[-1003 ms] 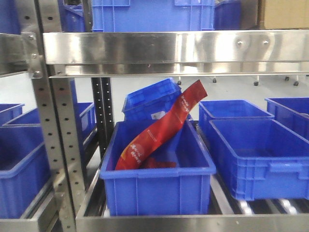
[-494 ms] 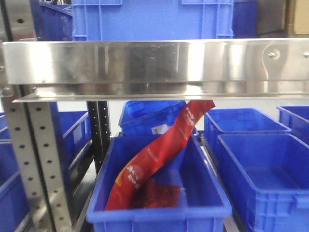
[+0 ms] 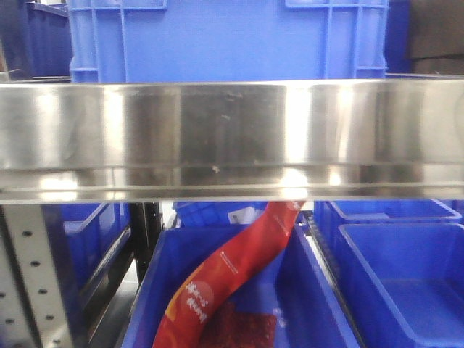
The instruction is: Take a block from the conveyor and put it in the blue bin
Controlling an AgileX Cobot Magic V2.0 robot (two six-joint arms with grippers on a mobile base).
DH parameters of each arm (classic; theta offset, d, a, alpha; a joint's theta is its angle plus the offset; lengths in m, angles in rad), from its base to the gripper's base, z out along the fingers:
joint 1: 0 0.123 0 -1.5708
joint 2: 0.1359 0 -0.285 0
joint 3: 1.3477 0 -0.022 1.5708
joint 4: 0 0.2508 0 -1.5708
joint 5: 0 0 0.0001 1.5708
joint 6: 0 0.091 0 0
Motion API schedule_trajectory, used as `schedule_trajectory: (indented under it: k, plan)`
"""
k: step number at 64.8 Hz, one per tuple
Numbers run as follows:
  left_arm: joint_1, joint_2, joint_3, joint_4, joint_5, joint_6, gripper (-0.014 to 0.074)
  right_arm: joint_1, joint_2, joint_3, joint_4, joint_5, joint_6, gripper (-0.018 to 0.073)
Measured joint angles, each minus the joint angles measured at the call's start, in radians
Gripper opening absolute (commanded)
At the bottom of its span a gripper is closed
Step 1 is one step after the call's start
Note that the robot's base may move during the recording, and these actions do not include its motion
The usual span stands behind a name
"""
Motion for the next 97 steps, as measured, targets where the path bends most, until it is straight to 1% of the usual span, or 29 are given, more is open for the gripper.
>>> schedule_trajectory:
  k: [97]
  plan:
    - [0.000, 0.000, 0.000, 0.000, 0.000, 0.000, -0.0111, 0.000, 0.000, 0.000, 0.000, 0.000, 0.000, -0.0153]
